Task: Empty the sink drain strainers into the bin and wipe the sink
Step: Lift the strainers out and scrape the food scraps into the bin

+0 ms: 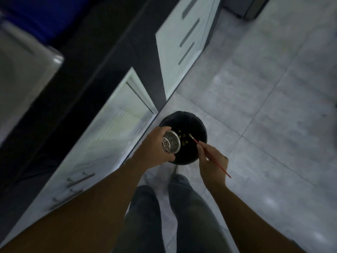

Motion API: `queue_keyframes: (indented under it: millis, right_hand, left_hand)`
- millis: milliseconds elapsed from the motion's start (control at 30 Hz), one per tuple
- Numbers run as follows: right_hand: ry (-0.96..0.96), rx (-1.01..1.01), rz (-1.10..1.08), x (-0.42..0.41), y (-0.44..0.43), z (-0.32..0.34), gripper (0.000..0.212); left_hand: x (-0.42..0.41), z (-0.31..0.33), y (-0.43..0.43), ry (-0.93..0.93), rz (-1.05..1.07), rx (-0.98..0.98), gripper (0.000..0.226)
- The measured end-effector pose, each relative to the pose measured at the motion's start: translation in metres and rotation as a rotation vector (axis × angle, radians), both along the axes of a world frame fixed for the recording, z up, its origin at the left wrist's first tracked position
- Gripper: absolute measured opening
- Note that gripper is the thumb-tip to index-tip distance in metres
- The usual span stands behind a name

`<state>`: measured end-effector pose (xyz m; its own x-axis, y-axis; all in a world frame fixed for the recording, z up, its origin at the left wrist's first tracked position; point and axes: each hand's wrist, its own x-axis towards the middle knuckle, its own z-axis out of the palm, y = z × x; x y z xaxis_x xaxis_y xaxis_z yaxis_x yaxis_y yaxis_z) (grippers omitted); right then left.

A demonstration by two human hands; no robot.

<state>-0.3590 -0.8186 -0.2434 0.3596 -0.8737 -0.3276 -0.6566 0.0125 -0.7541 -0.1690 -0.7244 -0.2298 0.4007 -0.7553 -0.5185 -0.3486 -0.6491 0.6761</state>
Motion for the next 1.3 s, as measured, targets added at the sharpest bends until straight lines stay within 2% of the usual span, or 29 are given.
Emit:
queue_keyframes:
  millis: [100, 233, 400, 533, 700, 900, 1000, 1300]
  right_hand:
    - [-0.060, -0.027, 0.058, 0.015, 0.010, 0.049, 0.022]
    - [-0.178, -0.076, 0.112, 0.042, 0.027, 0.120, 0.030]
    - [-0.398, -0.196, 0.333, 0.095, 0.038, 0.196, 0.031]
    - [-0.610, -0.405, 0.414, 0.157, 0.054, 0.235, 0.029]
    - [-0.741, -0.418, 0.686, 0.229, 0.091, 0.252, 0.034]
    - [-0.698, -0.393, 0.931, 0.301, 0.149, 0.251, 0.029]
    - [-0.584, -0.320, 1.047, 0.329, 0.173, 0.245, 0.030]
    - [-0.356, -0.370, 1.218, 0.376, 0.195, 0.213, 0.036]
  left_hand:
    - [0.006, 0.053, 0.017, -0.054, 0.076, -0.096, 0.092]
    - [0.016, 0.124, 0.041, -0.227, 0.223, -0.177, 0.090]
    - [0.041, 0.203, 0.081, -0.367, 0.486, -0.360, 0.086]
    - [0.074, 0.245, 0.123, -0.427, 0.761, -0.463, 0.082]
    - [0.118, 0.265, 0.194, -0.493, 0.976, -0.421, 0.082]
    - [0.174, 0.251, 0.262, -0.515, 1.109, -0.364, 0.085]
    - [0.199, 0.231, 0.290, -0.489, 1.120, -0.343, 0.091]
    - [0.242, 0.178, 0.344, -0.350, 1.040, -0.172, 0.071]
